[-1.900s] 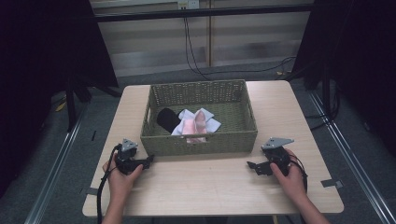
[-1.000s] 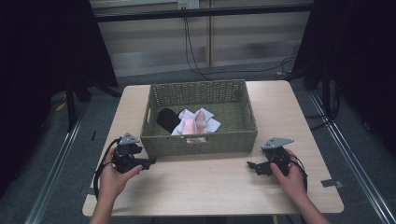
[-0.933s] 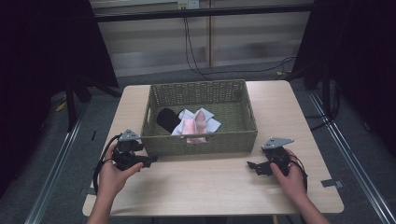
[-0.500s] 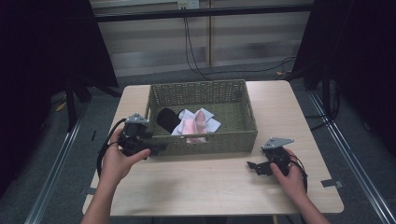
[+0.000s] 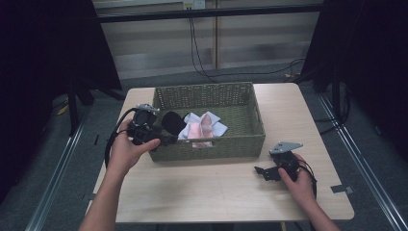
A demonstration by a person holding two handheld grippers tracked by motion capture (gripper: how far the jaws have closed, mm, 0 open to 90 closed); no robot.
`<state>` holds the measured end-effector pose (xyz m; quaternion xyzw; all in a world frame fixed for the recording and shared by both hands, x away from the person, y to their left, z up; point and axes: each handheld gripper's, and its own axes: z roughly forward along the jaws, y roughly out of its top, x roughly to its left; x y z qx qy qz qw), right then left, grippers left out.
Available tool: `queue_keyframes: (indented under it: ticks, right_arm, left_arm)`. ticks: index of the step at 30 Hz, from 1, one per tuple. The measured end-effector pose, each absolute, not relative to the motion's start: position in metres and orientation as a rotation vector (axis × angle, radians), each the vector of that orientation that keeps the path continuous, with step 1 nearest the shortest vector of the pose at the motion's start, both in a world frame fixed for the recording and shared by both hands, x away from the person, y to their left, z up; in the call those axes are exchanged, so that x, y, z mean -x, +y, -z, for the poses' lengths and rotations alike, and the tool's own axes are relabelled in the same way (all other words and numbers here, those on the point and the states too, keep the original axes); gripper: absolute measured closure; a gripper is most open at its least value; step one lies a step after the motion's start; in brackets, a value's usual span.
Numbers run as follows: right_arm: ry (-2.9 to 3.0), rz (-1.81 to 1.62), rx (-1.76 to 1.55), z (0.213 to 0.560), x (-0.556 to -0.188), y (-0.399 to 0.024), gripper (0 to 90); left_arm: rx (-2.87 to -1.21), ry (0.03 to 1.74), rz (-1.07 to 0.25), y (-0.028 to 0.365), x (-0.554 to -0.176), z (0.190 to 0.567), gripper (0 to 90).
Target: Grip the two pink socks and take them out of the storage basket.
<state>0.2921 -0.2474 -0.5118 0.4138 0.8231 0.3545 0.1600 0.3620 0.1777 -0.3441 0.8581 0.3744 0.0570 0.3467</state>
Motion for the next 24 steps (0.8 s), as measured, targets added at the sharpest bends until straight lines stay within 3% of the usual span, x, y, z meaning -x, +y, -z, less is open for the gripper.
queue_keyframes:
  ticks: [24]
  right_arm:
    - [2.352, -1.011, -1.184, 0.512, -0.292, -0.247, 11.1]
  left_arm:
    - [-2.233, 1.054, -0.088, 0.140, -0.417, 0.356, 25.3]
